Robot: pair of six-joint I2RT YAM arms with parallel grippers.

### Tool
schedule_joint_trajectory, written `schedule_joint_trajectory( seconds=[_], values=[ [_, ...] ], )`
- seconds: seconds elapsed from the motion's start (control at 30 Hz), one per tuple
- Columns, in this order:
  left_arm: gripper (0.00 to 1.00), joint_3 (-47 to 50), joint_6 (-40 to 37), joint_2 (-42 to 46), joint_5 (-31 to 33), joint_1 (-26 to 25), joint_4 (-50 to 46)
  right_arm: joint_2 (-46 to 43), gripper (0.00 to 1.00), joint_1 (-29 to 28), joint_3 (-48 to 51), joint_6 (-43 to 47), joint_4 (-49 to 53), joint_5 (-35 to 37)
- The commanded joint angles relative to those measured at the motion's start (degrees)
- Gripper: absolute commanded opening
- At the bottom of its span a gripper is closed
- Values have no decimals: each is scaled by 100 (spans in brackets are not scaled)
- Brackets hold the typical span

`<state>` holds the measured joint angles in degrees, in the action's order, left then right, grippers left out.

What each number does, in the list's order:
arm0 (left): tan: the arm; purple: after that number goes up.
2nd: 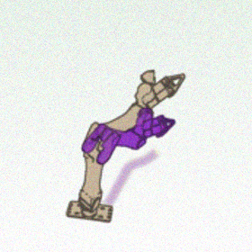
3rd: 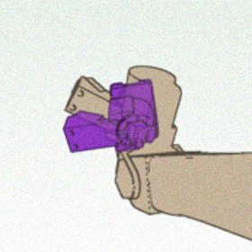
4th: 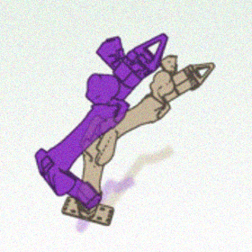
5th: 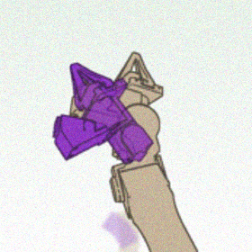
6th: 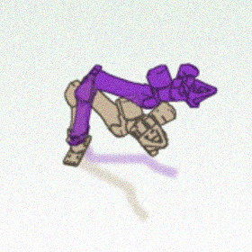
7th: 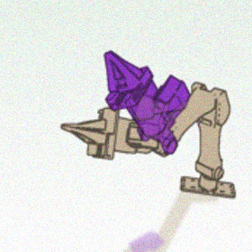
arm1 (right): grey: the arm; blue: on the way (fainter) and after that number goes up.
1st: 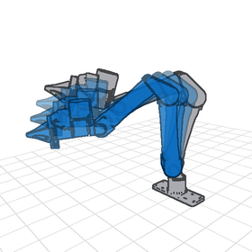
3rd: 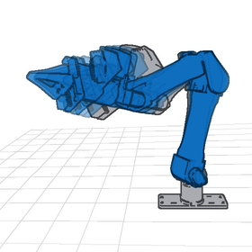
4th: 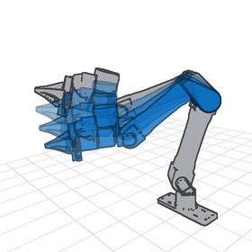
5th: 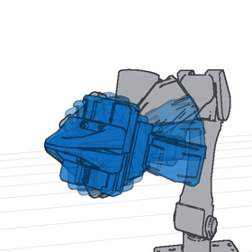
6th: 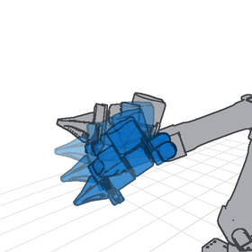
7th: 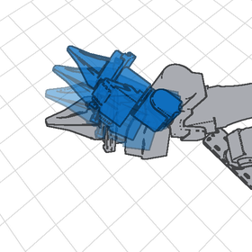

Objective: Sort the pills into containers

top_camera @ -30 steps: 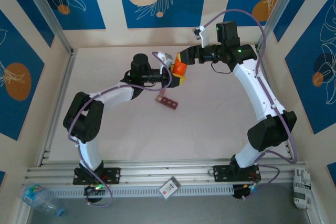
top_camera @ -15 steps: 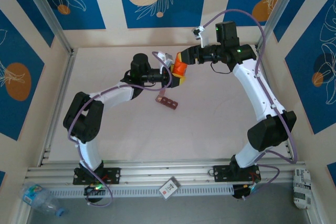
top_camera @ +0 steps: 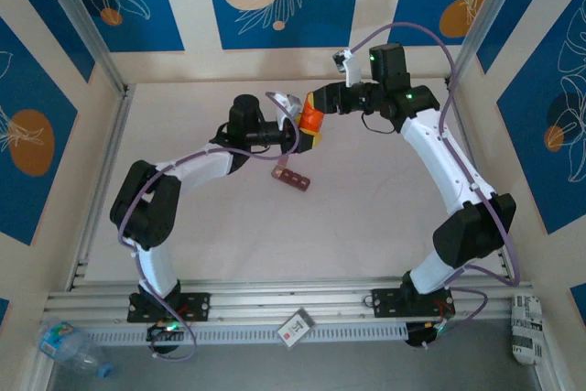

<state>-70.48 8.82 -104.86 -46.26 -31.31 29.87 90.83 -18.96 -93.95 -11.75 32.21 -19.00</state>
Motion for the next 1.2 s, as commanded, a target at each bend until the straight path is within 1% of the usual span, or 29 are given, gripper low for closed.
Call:
schedule_joint_trajectory(
  seconds=[0.0, 0.17, 0.27, 0.33, 0.53, 0.73, 0.93, 1.03, 1.1, 1.17],
  values=[
    [0, -26, -382, 535, 736, -122, 458, -168, 49, -219, 632, -601, -80, 539],
    [0, 91, -601, 660, 1379, -323, 599, -409, 49, -425, 1278, -1302, -644, 1135],
    [0, 115, -750, 694, 1640, -439, 616, -492, 49, -576, 1449, -1635, -751, 1548],
    [0, 118, -800, 678, 1676, -476, 594, -530, 49, -633, 1523, -1792, -811, 1691],
    [0, 122, -832, 603, 1658, -492, 526, -517, 50, -631, 1398, -1849, -724, 1752],
    [0, 134, -794, 510, 1553, -486, 511, -451, 51, -419, 962, -1892, -486, 1514],
    [0, 157, -726, 426, 1456, -451, 533, -402, 59, -91, 381, -1920, -284, 1108],
    [0, 190, -624, 390, 1359, -402, 603, -443, 68, 103, 101, -1915, -224, 899],
    [0, 225, -575, 379, 1268, -376, 634, -515, 75, 208, -27, -1866, -223, 742],
    [0, 234, -542, 383, 1139, -341, 644, -570, 79, 282, -130, -1754, -166, 605]
  ],
)
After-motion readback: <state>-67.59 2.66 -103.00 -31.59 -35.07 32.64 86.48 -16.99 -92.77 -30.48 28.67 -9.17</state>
